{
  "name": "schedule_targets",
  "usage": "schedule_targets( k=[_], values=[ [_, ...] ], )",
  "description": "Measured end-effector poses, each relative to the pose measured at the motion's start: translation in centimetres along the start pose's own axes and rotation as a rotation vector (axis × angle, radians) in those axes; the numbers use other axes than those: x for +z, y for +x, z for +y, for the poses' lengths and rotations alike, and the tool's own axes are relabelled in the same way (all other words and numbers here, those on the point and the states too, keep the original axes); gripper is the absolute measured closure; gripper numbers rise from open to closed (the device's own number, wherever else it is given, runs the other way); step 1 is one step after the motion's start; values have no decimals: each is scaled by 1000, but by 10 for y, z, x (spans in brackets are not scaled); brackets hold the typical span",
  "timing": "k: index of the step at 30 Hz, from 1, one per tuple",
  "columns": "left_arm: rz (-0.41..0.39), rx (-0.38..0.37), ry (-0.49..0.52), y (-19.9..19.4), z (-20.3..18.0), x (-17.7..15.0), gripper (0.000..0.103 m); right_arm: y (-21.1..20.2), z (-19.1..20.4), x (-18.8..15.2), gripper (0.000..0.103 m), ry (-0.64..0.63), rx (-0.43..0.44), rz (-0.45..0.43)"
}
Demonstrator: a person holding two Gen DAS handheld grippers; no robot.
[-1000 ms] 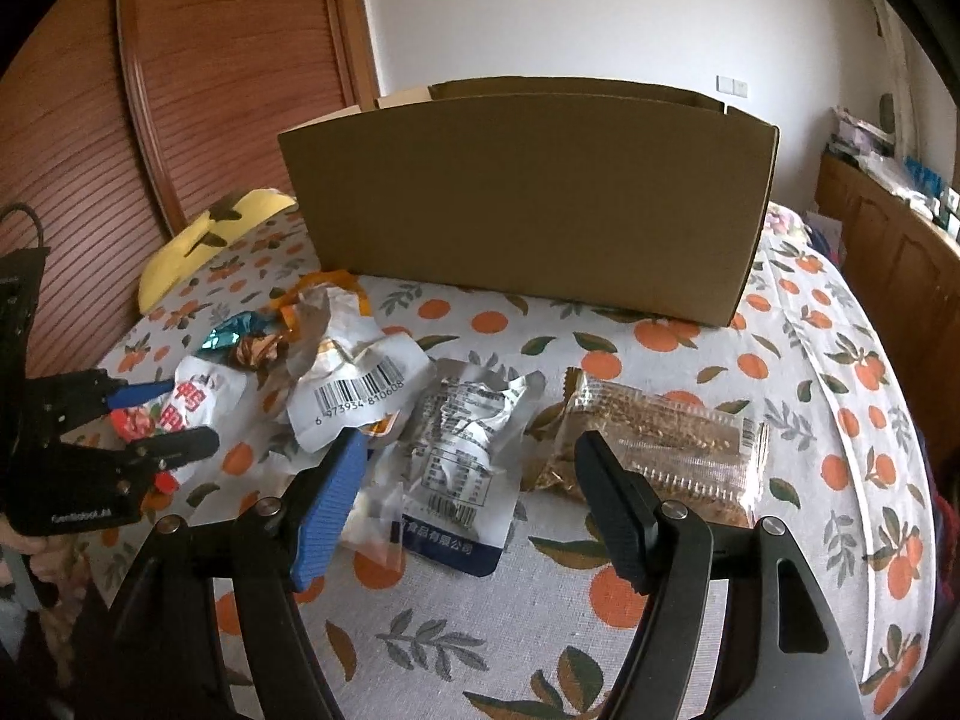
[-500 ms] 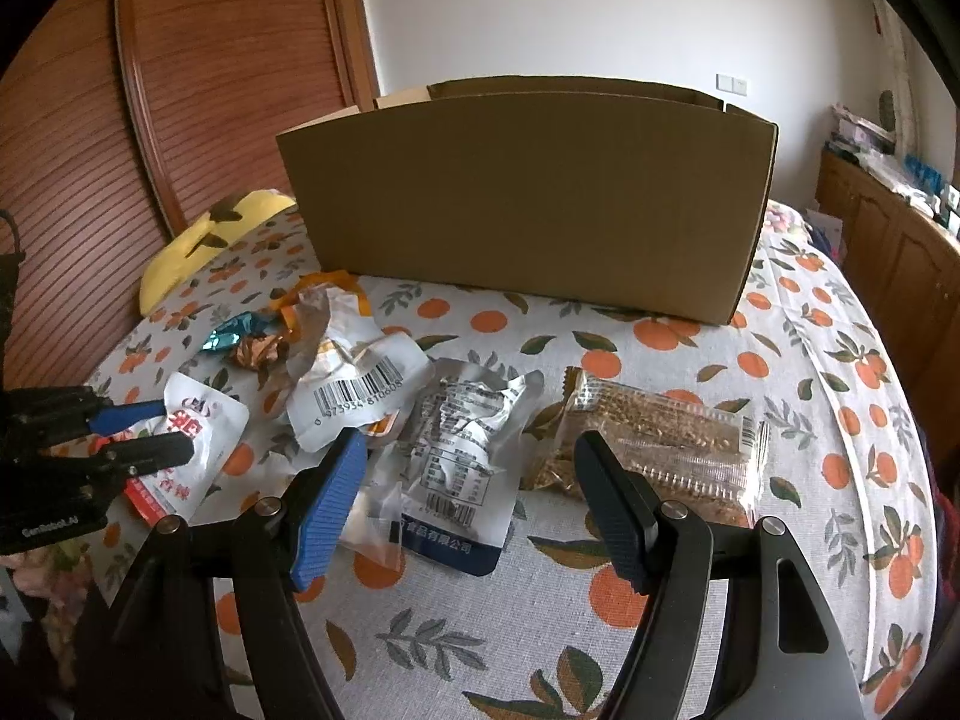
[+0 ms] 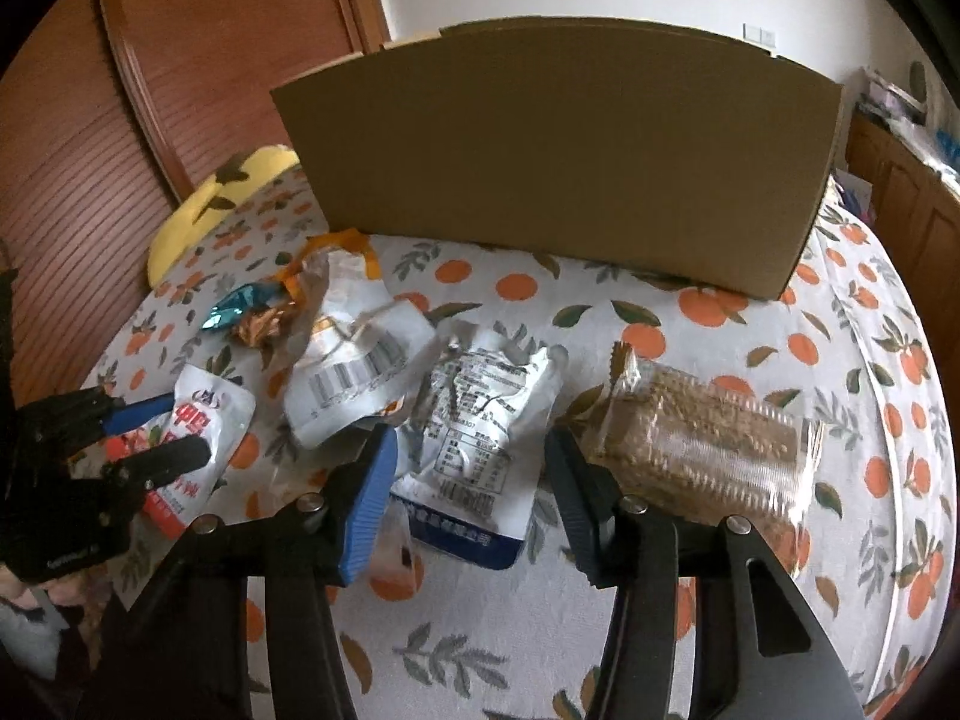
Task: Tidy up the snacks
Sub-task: 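Grasp the white duck snack bag with the left tool while the right tool grasps a white wrapper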
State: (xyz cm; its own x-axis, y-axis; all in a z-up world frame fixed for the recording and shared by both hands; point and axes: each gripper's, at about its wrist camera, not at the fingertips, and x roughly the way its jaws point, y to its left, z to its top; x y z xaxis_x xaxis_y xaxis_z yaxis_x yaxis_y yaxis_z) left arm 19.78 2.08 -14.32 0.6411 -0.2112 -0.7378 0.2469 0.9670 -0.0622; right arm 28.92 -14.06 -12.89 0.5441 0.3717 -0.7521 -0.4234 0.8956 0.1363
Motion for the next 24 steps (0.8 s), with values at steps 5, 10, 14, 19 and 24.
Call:
schedule_targets(
  k=[5,10,14,19,24],
  values=[
    [-3,6,24,1,-4,0,62,14,1,11,40,-6,-20,44],
    [-27,-16,0,-3,-1,-1,71,17,3,12,41,-29,-32,40],
    [-42,-34,-20,-7,2,-1,73,11,4,8,60,-41,-2,42],
    [-58,-42,-16,-12,-2,0,76,0,-3,4,66,-10,11,17],
    [-72,-53,-7,-19,-7,1,79,-19,-4,3,78,6,17,-35]
  ],
)
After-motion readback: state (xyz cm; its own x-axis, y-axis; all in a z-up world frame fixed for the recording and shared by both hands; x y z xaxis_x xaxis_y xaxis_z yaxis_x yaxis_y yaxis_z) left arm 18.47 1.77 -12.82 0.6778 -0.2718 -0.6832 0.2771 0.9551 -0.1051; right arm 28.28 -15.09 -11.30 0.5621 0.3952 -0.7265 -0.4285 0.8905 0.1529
